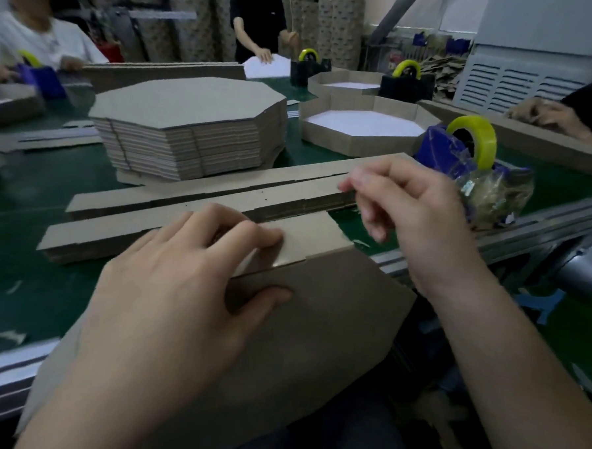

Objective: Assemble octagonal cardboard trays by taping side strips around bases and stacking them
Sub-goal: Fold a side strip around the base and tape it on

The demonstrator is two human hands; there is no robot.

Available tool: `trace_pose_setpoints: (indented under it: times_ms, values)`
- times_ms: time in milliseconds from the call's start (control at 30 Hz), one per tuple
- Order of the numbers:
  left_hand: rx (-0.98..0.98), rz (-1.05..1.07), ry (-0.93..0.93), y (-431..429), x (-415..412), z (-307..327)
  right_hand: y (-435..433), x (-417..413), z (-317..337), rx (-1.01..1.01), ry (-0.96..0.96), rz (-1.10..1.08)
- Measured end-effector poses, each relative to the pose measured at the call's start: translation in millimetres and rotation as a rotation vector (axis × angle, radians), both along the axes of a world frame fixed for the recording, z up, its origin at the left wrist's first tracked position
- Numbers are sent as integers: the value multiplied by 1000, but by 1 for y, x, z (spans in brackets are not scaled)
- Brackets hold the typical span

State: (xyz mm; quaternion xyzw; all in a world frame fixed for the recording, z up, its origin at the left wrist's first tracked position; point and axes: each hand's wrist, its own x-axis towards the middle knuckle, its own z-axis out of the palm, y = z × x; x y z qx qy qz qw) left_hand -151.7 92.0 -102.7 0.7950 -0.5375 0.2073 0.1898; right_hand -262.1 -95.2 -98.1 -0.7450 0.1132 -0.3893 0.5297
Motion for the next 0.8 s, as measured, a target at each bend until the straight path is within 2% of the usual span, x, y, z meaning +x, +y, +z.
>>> trace_pose_setpoints:
  times_ms: [133, 300, 400, 500, 600, 800]
  values:
    - [-41, 57, 62, 19, 11, 3, -24, 77, 5, -193, 258, 49]
    - [-45, 119, 128, 34, 22, 5, -42, 180, -16, -606, 560, 72]
    - [-61, 139, 166, 41, 27, 5, -46, 223, -29, -781, 675, 104]
    - [-82, 167, 170, 47, 34, 4, -49, 251, -39, -873, 794, 93]
    - [-90, 189, 213, 52, 42, 3, -50, 264, -45, -884, 872, 90]
    - [-96, 176, 249, 52, 45, 2, -53, 258, -38, -874, 806, 164]
